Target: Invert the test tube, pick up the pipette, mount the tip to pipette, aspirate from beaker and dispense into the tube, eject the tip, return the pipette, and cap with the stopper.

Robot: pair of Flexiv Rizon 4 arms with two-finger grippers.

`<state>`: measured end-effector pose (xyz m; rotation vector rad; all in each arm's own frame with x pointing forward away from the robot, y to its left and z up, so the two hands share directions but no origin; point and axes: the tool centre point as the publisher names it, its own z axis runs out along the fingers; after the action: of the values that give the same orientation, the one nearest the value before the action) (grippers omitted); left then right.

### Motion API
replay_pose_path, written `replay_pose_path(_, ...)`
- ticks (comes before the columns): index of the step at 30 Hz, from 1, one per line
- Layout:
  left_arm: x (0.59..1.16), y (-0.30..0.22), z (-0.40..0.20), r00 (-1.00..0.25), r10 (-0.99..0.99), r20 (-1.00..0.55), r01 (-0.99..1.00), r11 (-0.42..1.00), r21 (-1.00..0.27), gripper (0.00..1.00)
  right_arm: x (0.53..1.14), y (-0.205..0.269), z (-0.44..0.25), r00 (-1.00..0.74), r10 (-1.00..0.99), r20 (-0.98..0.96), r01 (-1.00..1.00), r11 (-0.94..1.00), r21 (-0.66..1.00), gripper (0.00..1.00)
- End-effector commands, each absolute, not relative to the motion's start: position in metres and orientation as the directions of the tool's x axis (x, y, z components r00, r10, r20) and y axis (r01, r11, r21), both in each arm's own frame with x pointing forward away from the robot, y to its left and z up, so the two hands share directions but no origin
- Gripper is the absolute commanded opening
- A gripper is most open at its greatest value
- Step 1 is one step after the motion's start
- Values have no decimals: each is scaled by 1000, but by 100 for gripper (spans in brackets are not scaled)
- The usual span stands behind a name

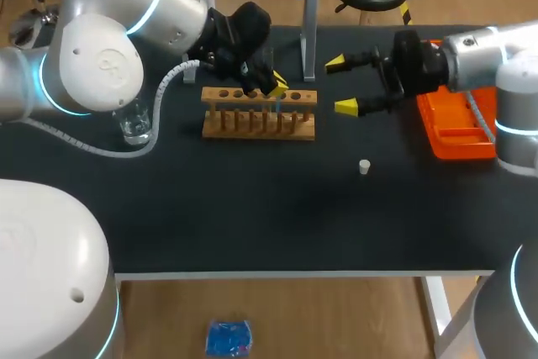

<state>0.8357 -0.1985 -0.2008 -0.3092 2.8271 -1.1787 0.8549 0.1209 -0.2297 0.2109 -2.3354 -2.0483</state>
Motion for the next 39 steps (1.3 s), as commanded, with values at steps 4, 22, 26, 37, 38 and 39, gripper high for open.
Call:
replay_pose_path(4, 837, -198, -200, -978, -206, 21, -161, 690, -706, 0, 821, 155, -232, -980, -183, -73, -87, 65, 994, 100)
replay_pose_path(22, 837, -198, -200, -978, -206, 21, -161, 690, -706, 0, 830, 213, -243, -978, -208, -4, -10, 29, 1000, 100)
replay_pose_path(26, 837, -198, -200, -978, -206, 21, -161, 690, -706, 0, 833, 221, -245, -977, -214, 2, -2, 16, 1000, 100)
replay_pose_path(37, 837, -198, -200, -978, -206, 21, -161, 690, -706, 0, 839, 226, -242, -978, -210, 12, 20, -37, 999, 100)
replay_pose_path(38, 837, -198, -200, -978, -206, 21, -161, 690, -706, 0, 839, 226, -242, -978, -210, 12, 21, -38, 999, 100)
replay_pose_path(39, 837, -198, -200, -978, -206, 21, -161, 690, -706, 0, 840, 226, -242, -978, -209, 13, 21, -39, 999, 100)
